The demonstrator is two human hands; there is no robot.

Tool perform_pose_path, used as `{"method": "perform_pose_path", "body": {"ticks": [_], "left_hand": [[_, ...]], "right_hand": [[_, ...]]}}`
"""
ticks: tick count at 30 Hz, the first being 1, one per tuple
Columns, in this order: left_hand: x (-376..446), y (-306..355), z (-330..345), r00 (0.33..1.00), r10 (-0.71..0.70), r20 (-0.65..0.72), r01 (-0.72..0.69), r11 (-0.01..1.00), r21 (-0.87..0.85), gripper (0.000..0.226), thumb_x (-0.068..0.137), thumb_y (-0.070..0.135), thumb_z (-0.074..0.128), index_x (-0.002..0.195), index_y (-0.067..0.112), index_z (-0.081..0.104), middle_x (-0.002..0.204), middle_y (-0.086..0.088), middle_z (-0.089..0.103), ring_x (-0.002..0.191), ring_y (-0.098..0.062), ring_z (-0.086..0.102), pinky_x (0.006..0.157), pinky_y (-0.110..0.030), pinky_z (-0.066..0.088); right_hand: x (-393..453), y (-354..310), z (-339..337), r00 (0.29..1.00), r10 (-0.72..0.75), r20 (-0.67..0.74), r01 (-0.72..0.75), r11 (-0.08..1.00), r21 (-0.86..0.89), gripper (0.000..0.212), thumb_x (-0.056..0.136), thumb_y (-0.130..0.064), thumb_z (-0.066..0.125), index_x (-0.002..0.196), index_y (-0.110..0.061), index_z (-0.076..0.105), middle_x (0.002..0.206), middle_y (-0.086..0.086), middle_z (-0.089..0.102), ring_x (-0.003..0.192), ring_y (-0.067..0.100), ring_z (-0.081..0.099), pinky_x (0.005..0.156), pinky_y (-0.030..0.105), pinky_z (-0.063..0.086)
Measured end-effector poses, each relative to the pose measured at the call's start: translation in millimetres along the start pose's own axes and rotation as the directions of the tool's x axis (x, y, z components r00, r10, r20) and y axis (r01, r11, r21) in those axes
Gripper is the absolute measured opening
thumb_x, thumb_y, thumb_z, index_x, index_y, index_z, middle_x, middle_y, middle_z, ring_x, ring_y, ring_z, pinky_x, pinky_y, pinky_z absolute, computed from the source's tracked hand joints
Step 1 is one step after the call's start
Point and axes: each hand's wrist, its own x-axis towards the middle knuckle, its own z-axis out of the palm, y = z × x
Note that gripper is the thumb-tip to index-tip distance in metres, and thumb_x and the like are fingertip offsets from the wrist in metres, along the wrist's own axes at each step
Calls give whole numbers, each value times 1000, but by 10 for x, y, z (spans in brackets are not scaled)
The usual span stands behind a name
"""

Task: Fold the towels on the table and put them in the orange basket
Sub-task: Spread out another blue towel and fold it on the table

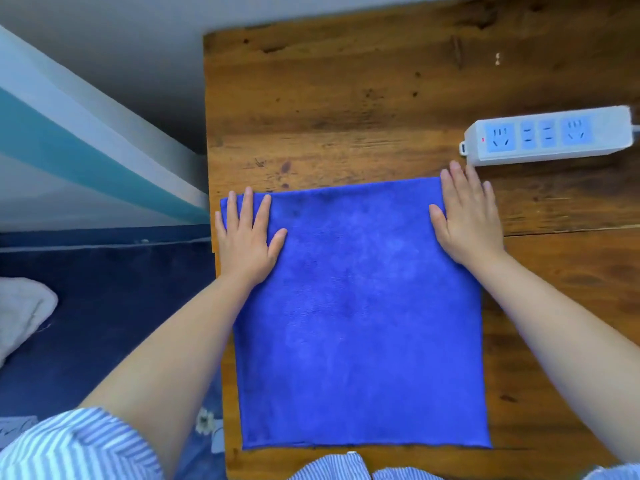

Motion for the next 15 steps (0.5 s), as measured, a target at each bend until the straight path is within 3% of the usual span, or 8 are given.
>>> {"method": "perform_pose_path", "body": {"ticks": [4, 7, 10, 15], "left_hand": [[109, -59, -96, 998, -63, 1, 63, 998, -27, 55, 97, 35, 32, 146, 15, 19, 156, -7, 9, 144, -25, 4, 115, -47, 4], [167, -90, -232, 997, -9, -79, 7, 999, -31, 47, 94, 22, 40, 139, 8, 36, 148, -13, 31, 136, -30, 27, 110, -45, 18], [262, -131, -397, 997, -4, -81, 2, 1000, -13, 41, 88, 11, 46, 128, 4, 49, 128, -21, 48, 116, -38, 42, 98, -45, 32], [340, -157, -639, 998, -10, 58, 5, 996, 85, 34, 86, 5, 46, 118, 9, 56, 112, -18, 57, 108, -37, 47, 86, -40, 39]], "right_hand": [[-36, -19, -90, 1000, -20, -23, 19, 1000, -19, 52, 94, -17, 38, 142, -3, 23, 152, 13, 22, 143, 27, 11, 116, 40, 8], [-30, -105, -175, 998, -44, -41, 42, 998, -41, 57, 84, 1, 46, 138, 0, 31, 143, 17, 37, 138, 31, 24, 113, 43, 18], [92, -125, -313, 998, -54, -11, 52, 992, -111, 60, 78, 4, 52, 135, -2, 35, 127, 19, 48, 121, 34, 40, 99, 43, 34], [226, -136, -554, 995, -71, 73, 87, 967, -239, 18, 79, 2, 50, 94, 4, 60, 100, 19, 54, 100, 36, 45, 77, 39, 39]]}}
